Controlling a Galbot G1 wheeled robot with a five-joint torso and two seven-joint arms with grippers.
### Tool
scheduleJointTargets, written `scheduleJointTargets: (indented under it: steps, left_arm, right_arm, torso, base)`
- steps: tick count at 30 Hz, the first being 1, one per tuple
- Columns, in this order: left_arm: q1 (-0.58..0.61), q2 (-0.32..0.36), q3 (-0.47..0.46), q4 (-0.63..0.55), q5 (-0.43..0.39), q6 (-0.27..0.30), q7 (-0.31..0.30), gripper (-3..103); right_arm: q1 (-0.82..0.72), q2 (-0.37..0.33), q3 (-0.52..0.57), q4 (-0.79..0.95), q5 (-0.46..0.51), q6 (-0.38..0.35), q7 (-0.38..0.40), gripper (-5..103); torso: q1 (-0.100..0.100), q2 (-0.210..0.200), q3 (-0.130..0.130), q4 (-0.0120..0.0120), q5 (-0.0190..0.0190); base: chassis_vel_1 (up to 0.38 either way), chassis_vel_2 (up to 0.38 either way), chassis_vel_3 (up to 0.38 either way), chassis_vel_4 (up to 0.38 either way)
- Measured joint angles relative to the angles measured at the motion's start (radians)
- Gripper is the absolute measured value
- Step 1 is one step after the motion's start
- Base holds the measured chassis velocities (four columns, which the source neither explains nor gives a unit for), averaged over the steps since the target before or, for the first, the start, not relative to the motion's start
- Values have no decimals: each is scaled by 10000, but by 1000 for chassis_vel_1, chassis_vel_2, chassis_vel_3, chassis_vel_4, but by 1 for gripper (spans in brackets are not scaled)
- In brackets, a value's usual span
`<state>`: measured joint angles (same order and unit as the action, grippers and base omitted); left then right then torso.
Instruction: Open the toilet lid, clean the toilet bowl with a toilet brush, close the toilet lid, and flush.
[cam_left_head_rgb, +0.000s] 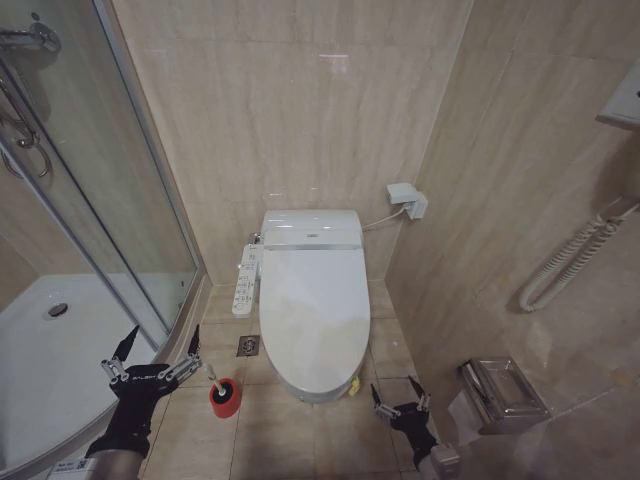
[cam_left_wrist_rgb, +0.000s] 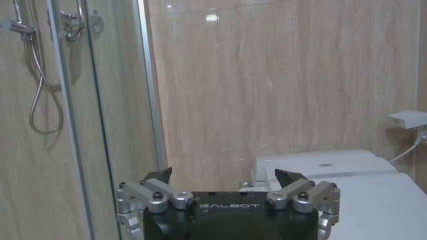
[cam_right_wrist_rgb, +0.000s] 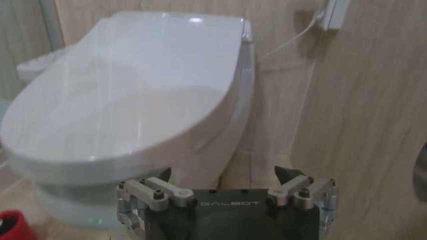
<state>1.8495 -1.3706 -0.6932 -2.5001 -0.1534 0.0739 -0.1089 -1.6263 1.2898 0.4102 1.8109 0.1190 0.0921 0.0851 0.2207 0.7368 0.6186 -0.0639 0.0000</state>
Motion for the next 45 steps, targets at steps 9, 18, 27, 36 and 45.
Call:
scheduleJointTargets:
  steps: [9,18,27,36,45]
  left_arm:
    - [0,0,0,0,0,0,0,100]
    - [0,0,0,0,0,0,0,100]
    - [0,0,0,0,0,0,0,100]
    - [0,0,0,0,0,0,0,100]
    - [0,0,0,0,0,0,0,100]
  right_arm:
    - [562,-46,-584,-974,-134,150,16,100]
    - [1183,-125,-1235,-1859,-164,384,15,100]
    - [1989,-619,-1993,-2449,187,368,161,100]
    - [2668,-1025,-2654,-3176,468,439,186,100]
    - [3138,-1023,-3008,-3613,550,485,200,95]
  torso:
    - [0,0,0,0,0]
    - [0,0,0,-1,-1]
    - [0,0,0,1,-1]
    - [0,0,0,0,0]
    - [0,0,1,-8,-4]
  base:
    - [0,0,0,0]
    - [0,0,0,0]
    - [0,0,0,0]
    - [0,0,0,0]
    - [0,0,0,0]
